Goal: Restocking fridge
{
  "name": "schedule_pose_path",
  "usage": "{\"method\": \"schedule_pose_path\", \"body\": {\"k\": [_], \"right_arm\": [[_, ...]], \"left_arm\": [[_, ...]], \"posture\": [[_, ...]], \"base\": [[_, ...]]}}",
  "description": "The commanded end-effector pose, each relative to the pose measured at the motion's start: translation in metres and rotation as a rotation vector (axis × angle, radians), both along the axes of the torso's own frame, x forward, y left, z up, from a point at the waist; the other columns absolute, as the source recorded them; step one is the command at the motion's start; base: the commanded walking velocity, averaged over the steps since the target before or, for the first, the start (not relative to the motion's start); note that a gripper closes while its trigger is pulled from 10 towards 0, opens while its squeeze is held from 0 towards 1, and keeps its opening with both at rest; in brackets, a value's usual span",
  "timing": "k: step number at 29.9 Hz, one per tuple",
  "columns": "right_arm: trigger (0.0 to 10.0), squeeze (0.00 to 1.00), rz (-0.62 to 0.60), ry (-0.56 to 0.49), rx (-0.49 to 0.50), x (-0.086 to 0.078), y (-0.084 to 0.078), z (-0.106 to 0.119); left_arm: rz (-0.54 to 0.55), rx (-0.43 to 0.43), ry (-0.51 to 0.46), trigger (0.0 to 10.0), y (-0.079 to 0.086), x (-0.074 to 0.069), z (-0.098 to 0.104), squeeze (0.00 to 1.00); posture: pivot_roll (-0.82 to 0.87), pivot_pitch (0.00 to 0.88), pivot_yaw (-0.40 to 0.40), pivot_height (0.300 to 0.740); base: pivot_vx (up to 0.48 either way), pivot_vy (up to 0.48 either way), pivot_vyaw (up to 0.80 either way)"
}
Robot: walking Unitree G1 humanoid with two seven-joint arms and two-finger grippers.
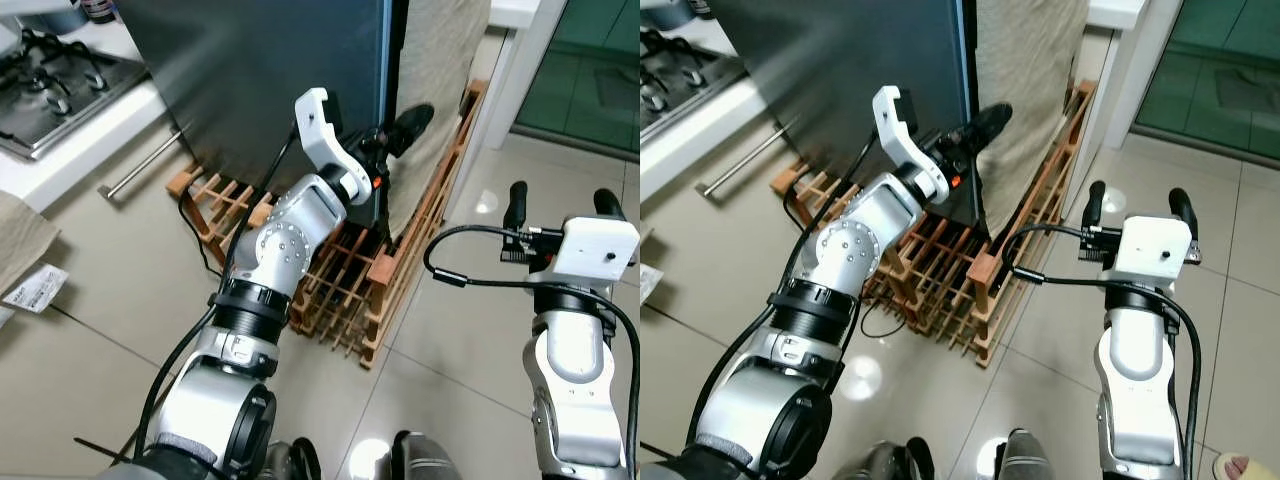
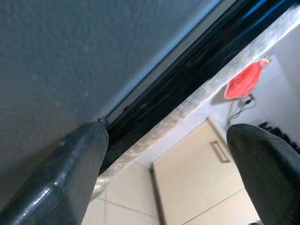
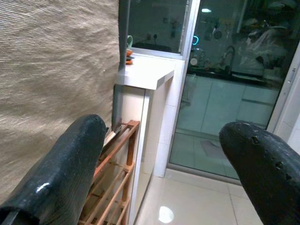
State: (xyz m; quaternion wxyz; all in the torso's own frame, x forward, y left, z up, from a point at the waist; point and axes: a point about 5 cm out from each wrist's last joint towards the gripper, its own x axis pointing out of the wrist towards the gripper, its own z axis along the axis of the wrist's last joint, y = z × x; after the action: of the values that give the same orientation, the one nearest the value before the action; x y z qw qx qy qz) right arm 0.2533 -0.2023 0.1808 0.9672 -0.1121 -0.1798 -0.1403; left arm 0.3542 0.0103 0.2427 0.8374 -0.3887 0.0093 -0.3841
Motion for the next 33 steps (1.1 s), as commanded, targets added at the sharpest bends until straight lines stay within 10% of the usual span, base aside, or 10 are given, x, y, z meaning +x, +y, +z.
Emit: {"method": "schedule_pose_path", "body": {"k": [1,11,18,33], "right_arm": [[10.0,0.26,0.001,-0.002,-0.004,0.001,0.001,0.001],[10.0,0.26,0.004,-0.008,-0.007,0.006,0.000,0.003],[10.0,0.26,0.035,-0.019,0.013,0.015,0.005,0.006],[10.0,0.26,0.035,-0.019,0.013,0.015,0.005,0.006]], "left_arm": [[-0.329,-0.242,-0.112,10.0,-0.076,-0.049,0.064,0.00],[-0.491,-0.366,-0.157,10.0,-0.065,-0.068,0.091,0.00],[-0.003,0.150,-0.355,10.0,-0.027,-0.033,0.046,0.00],[-0.003,0.150,-0.355,10.0,-0.027,-0.033,0.046,0.00]], "posture": [[-0.30,0.156,0.140,0.732],[-0.30,0.137,0.131,0.732],[-0.27,0.122,0.114,0.732],[-0.27,0.122,0.114,0.732]], "base": [[0.000,0.000,0.00],[0.000,0.000,0.00],[0.000,0.000,0.00],[0.000,0.000,0.00]]}}
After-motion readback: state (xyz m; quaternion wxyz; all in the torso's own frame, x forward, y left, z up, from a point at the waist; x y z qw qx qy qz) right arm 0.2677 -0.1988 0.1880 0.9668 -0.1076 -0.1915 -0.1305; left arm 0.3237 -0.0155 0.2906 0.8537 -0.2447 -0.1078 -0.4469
